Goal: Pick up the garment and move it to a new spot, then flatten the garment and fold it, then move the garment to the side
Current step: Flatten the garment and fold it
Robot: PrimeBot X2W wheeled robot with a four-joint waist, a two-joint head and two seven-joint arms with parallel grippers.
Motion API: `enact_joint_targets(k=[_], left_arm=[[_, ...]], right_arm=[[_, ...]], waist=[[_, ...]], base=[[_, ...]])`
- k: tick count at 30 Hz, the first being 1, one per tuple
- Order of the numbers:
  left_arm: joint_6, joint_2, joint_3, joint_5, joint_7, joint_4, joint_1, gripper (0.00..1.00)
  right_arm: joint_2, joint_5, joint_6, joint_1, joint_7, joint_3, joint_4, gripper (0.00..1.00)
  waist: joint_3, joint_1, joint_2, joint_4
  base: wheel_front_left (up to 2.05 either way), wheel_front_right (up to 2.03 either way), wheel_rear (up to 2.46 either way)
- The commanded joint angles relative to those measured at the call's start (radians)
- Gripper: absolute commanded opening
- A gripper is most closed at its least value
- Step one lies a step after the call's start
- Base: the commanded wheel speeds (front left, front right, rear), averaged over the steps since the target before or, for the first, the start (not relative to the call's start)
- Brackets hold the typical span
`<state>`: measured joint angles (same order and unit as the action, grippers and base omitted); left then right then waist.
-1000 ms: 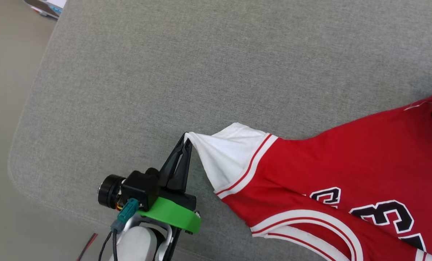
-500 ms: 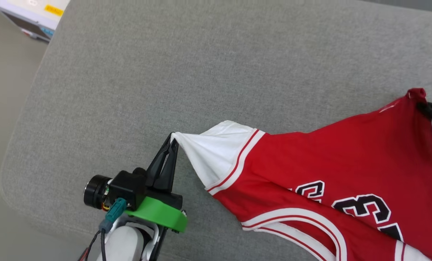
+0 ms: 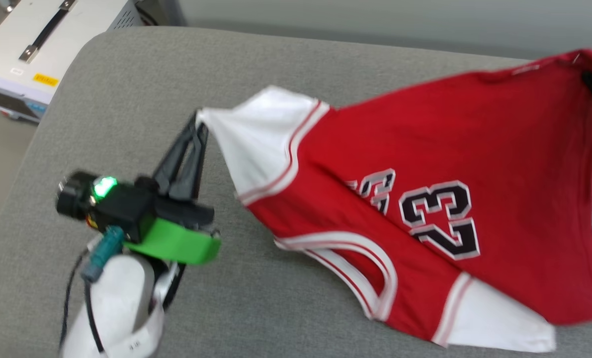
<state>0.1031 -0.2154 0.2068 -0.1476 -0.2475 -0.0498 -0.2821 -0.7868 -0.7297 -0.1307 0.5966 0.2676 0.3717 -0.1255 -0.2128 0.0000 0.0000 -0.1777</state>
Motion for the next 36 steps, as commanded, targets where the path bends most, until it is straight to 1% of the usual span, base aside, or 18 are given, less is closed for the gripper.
enact_joint_targets(k=[1, 7, 11, 15, 19, 23, 27, 30, 36], left_arm=[[0.008, -0.011, -0.007, -0.003, 0.008, -0.021, -0.062, 0.0], [0.02, -0.058, -0.01, -0.051, 0.057, -0.065, -0.251, 0.0], [0.024, -0.091, 0.008, -0.086, 0.091, -0.065, -0.386, 0.0], [0.026, -0.121, 0.035, -0.112, 0.112, -0.033, -0.539, 0.0], [0.027, -0.152, 0.07, -0.142, 0.124, 0.017, -0.712, 0.0], [0.027, -0.178, 0.103, -0.18, 0.122, 0.097, -0.902, 0.0], [0.027, -0.199, 0.128, -0.207, 0.106, 0.205, -1.091, 0.0], [0.027, -0.212, 0.157, -0.206, 0.09, 0.292, -1.234, 0.0], [0.027, -0.209, 0.204, -0.224, 0.047, 0.433, -1.473, 0.0]], right_arm=[[0.013, 0.014, 0.0, 0.002, -0.013, -0.025, 0.022, 0.0], [0.062, 0.045, 0.0, 0.026, -0.009, -0.124, 0.108, 0.0], [0.089, 0.073, 0.0, 0.069, 0.007, -0.177, 0.15, 0.0], [0.107, 0.099, 0.0, 0.141, 0.037, -0.213, 0.17, 0.0], [0.112, 0.129, 0.0, 0.263, 0.064, -0.232, 0.156, 0.0], [0.111, 0.167, 0.0, 0.43, 0.086, -0.234, 0.12, 0.0], [0.113, 0.218, 0.0, 0.617, 0.088, -0.2, 0.045, 0.0], [0.122, 0.257, 0.0, 0.763, 0.066, -0.169, -0.04, 0.0], [0.148, 0.317, 0.0, 1.009, -0.011, -0.116, -0.213, 0.0]], waist=[[0.031, 0.0, 0.0, 0.035], [0.027, 0.0, 0.0, 0.062], [0.0, 0.0, 0.0, 0.075], [-0.055, 0.0, 0.0, 0.081], [-0.137, 0.0, 0.0, 0.082], [-0.227, 0.0, 0.0, 0.08], [-0.307, 0.0, 0.0, 0.085], [-0.356, 0.0, 0.0, 0.092], [-0.418, 0.0, 0.0, 0.095]], base=[[0.0, 0.0, 0.0], [0.0, 0.0, 0.0], [0.0, 0.0, 0.0], [0.0, 0.0, 0.0], [0.0, 0.0, 0.0], [0.0, 0.0, 0.0], [0.0, 0.0, 0.0], [0.0, 0.0, 0.0], [0.0, 0.0, 0.0]])
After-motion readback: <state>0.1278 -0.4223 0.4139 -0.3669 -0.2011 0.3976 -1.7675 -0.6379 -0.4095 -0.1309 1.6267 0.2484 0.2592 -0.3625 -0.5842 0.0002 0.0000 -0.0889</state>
